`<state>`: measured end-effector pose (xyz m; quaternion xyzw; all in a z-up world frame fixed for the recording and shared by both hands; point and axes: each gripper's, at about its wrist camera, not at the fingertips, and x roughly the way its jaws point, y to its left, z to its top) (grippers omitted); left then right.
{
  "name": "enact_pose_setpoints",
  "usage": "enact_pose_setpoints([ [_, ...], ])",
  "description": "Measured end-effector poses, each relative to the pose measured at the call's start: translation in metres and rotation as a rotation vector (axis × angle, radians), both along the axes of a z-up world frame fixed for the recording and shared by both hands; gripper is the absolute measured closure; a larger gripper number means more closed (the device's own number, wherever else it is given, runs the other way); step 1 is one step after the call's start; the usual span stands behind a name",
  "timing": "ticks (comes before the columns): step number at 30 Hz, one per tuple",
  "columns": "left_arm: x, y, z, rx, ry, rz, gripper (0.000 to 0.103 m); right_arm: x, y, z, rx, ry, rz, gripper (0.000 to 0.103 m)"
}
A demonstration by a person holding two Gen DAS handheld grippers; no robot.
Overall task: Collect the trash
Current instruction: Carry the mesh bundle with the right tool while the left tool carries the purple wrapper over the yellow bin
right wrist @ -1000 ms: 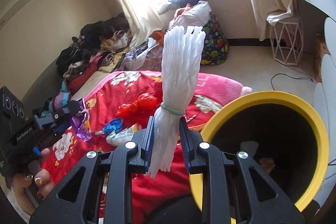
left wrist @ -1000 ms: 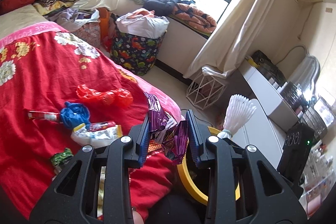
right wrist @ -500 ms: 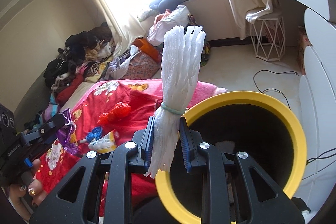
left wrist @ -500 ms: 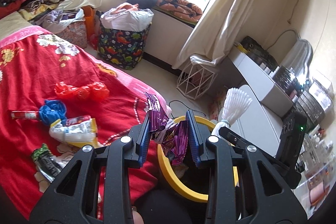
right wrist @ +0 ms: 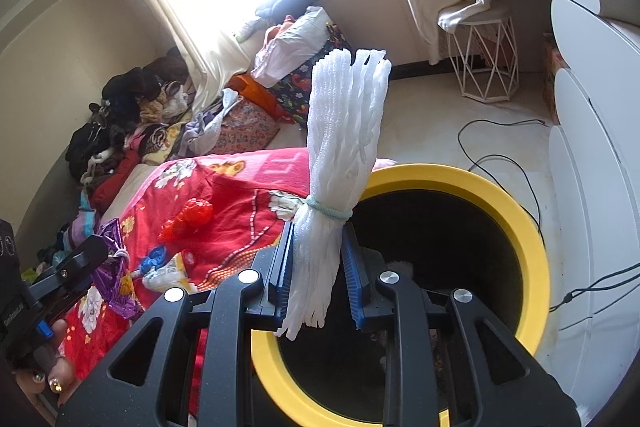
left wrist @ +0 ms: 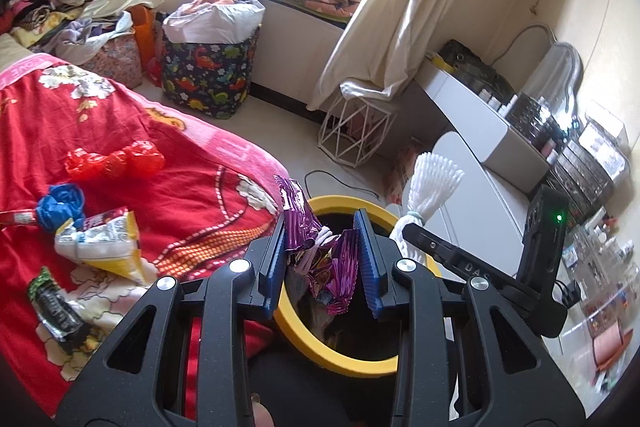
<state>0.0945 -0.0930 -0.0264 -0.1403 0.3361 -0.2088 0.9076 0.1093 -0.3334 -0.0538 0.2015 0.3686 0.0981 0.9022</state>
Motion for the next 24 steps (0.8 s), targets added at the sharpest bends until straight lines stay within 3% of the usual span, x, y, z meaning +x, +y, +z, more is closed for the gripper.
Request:
enact_pose_setpoints([
  [24,0.016,-0.053,-0.031,0.054,0.064,-0.107,0.077,0.001,-0.033,-0.03,-0.022,0.101,-0.033,0.08],
])
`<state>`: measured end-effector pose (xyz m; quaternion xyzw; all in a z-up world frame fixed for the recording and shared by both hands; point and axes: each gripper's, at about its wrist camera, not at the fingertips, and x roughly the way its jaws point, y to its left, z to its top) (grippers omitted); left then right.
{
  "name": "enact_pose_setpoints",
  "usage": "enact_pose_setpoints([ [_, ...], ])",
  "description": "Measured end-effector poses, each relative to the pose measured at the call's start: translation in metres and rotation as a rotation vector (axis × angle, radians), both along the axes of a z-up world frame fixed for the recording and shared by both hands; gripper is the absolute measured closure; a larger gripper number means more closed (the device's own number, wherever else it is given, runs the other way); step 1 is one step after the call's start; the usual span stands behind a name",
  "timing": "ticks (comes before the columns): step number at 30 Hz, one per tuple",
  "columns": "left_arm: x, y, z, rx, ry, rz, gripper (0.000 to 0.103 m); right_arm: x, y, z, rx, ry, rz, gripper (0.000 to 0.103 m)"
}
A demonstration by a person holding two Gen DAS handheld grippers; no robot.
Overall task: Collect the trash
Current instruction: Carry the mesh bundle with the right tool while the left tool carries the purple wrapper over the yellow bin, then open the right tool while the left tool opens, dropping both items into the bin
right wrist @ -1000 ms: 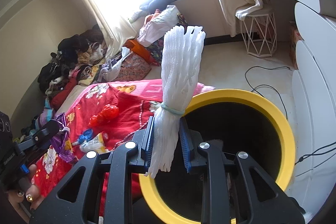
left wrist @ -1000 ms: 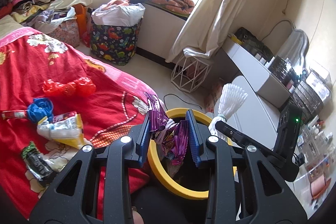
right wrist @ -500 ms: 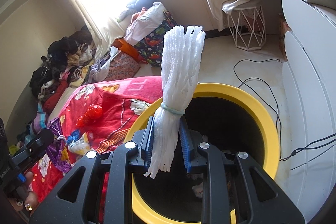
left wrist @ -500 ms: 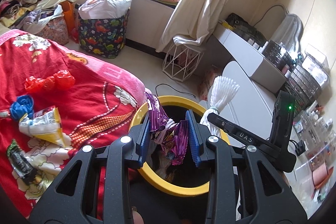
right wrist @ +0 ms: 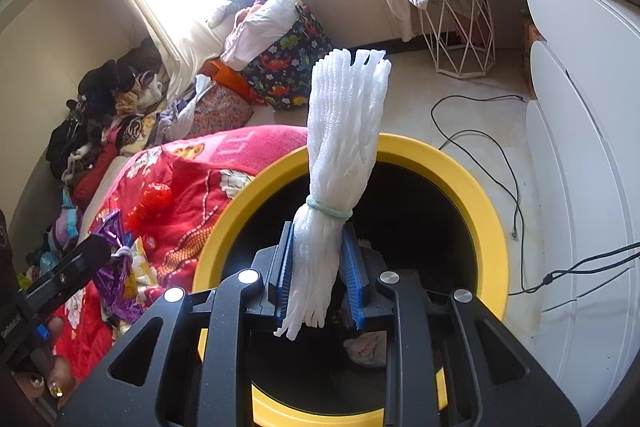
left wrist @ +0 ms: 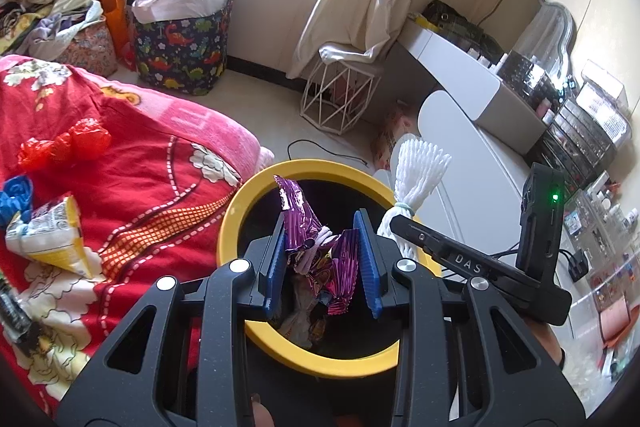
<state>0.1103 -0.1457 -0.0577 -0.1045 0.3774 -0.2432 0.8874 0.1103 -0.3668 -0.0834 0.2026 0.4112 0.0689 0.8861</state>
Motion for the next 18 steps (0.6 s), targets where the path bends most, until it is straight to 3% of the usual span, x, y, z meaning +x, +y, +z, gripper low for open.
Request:
enact_pose_setpoints([
  [14,0.025,-0.017,-0.015,0.022,0.039,0.0,0.077,-0.007,0.004,-0.009,-0.014,0.034,0.046,0.078],
  [16,0.028,-0.017,-0.017,0.018,0.046,0.0,0.073,-0.007,0.004,-0.01,-0.013,0.042,0.047,0.072],
  [18,0.029,-0.015,-0.017,0.016,0.047,0.011,0.05,-0.007,0.004,-0.011,-0.013,0.047,0.038,0.055],
])
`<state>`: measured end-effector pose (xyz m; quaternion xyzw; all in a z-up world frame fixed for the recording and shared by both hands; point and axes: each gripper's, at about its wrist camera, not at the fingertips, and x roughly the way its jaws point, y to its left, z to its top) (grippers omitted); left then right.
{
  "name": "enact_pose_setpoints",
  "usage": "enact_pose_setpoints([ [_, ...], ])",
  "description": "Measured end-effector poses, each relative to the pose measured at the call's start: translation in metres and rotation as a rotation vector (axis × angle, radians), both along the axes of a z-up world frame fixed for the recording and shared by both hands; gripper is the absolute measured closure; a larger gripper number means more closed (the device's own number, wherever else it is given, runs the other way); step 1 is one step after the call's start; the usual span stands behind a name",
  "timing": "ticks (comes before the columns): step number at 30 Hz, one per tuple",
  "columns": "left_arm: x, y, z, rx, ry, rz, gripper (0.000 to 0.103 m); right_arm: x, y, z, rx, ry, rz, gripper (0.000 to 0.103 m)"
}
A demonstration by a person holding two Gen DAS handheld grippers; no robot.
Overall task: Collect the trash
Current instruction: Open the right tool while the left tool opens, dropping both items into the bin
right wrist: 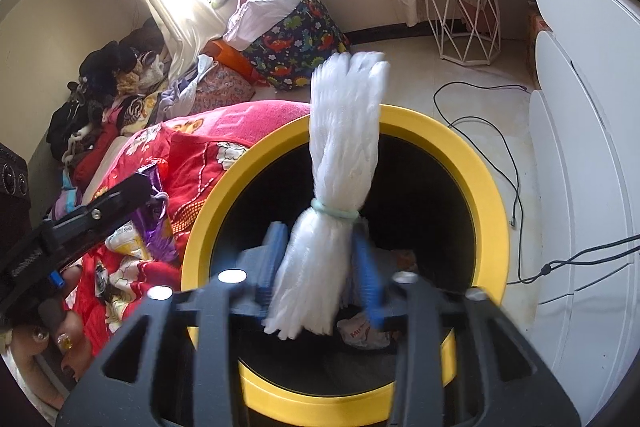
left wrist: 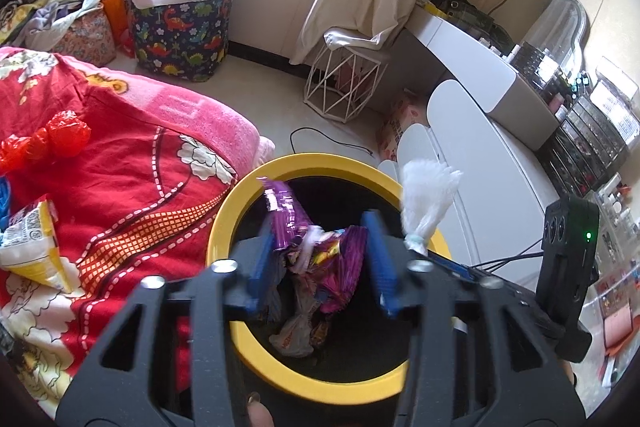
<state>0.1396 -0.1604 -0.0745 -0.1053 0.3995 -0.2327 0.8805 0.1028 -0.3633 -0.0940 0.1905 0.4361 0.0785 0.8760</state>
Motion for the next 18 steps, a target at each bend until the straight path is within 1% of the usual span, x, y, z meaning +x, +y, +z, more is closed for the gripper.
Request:
enact_pose_setpoints([
  [1,-0.001,0.0,0.001,0.004,-0.003,0.01,0.041,-0.001,-0.001,0.0,0.001,-0.002,-0.007,0.048],
  [2,-0.001,0.003,0.002,0.006,-0.008,0.023,0.029,-0.001,-0.001,0.0,0.002,-0.004,-0.008,0.048],
  [3,-0.003,0.007,0.003,-0.002,-0.016,0.036,0.021,-0.001,-0.001,0.001,-0.001,-0.002,-0.009,0.048],
  [4,-0.004,0.009,0.004,-0.006,-0.021,0.044,0.019,-0.002,-0.001,0.002,-0.004,-0.004,-0.012,0.046],
  [5,-0.005,0.013,0.006,-0.003,-0.026,0.055,0.013,-0.002,-0.001,0.002,-0.003,-0.008,-0.014,0.042],
  [6,-0.006,0.015,0.007,0.003,-0.031,0.067,0.011,-0.003,-0.001,0.004,0.0,-0.017,-0.018,0.041],
  [9,-0.011,0.026,0.012,0.023,-0.053,0.102,0.011,-0.004,0.002,0.009,0.006,-0.042,-0.015,0.039],
  [11,-0.014,0.036,0.017,0.03,-0.072,0.13,0.011,-0.005,0.007,0.014,0.004,-0.063,-0.007,0.035],
  [14,-0.018,0.049,0.026,0.038,-0.104,0.171,0.011,-0.007,0.018,0.022,0.001,-0.101,0.015,0.03],
  [18,-0.025,0.066,0.036,0.052,-0.141,0.213,0.011,-0.008,0.036,0.032,-0.005,-0.145,0.05,0.028],
])
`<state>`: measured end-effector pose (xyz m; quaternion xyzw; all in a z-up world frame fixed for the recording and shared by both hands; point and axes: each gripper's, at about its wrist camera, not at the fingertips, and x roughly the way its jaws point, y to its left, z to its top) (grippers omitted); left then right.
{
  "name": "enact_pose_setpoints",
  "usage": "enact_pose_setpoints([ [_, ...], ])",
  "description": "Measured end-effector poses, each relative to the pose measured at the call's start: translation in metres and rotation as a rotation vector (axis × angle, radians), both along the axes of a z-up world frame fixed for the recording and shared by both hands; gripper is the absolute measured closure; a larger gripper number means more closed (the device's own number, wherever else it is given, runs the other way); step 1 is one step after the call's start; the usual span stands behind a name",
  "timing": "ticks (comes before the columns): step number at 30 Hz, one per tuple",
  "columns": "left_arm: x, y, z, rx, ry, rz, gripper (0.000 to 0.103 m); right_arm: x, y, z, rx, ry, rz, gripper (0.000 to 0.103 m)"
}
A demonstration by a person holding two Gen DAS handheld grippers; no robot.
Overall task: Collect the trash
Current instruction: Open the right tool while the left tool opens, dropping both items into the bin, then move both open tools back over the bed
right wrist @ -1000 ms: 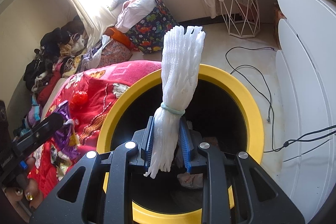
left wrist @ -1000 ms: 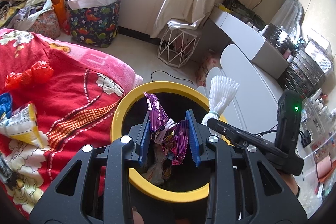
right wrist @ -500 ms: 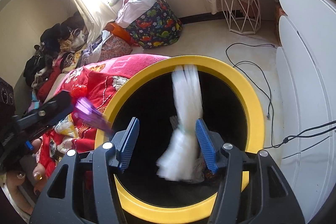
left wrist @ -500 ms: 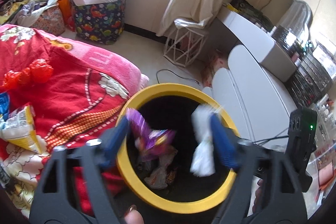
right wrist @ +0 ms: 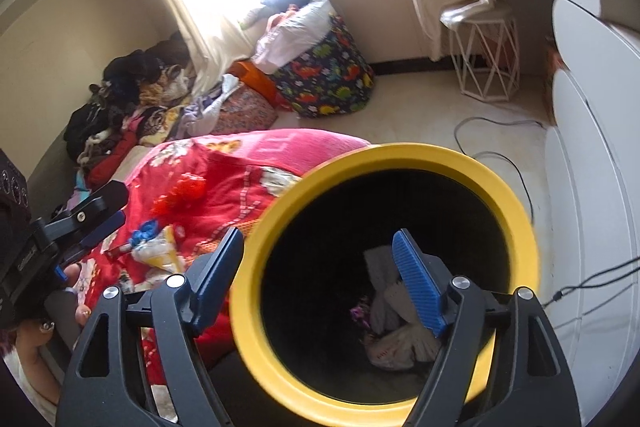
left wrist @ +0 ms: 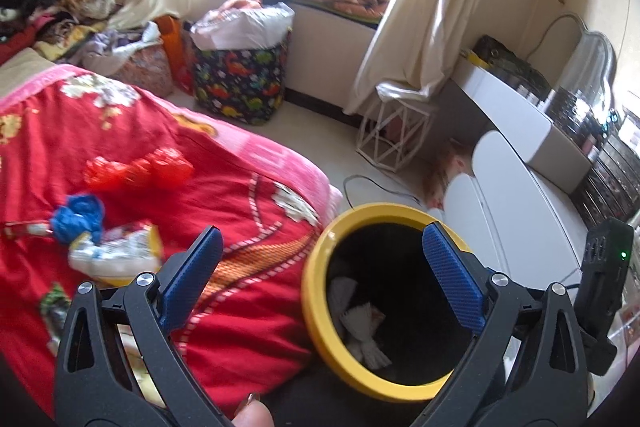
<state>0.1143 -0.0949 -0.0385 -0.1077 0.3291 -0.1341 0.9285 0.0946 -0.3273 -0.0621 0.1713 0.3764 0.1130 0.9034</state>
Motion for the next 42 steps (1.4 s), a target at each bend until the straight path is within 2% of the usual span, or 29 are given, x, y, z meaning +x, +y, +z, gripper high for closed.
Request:
enact_pose_setpoints([
  [10,-0.013,0.047,0.018,-0.01,-0.056,0.103,0.011,0.002,0.051,0.019,-0.027,-0.075,0.103,0.022],
  [20,-0.022,0.097,0.021,-0.008,-0.063,0.201,0.011,0.014,0.116,0.027,-0.074,-0.109,0.228,0.02],
  [30,-0.034,0.147,0.01,0.001,-0.028,0.304,0.011,0.032,0.184,0.014,-0.129,-0.088,0.355,0.02],
  [38,-0.045,0.186,-0.01,-0.002,0.048,0.367,0.011,0.044,0.23,-0.011,-0.216,-0.063,0.447,0.02],
  [40,-0.048,0.194,-0.017,-0.014,0.075,0.369,0.014,0.05,0.238,-0.02,-0.217,-0.046,0.47,0.02],
  [42,-0.049,0.198,-0.024,-0.029,0.104,0.368,0.023,0.054,0.247,-0.028,-0.241,-0.034,0.483,0.02],
])
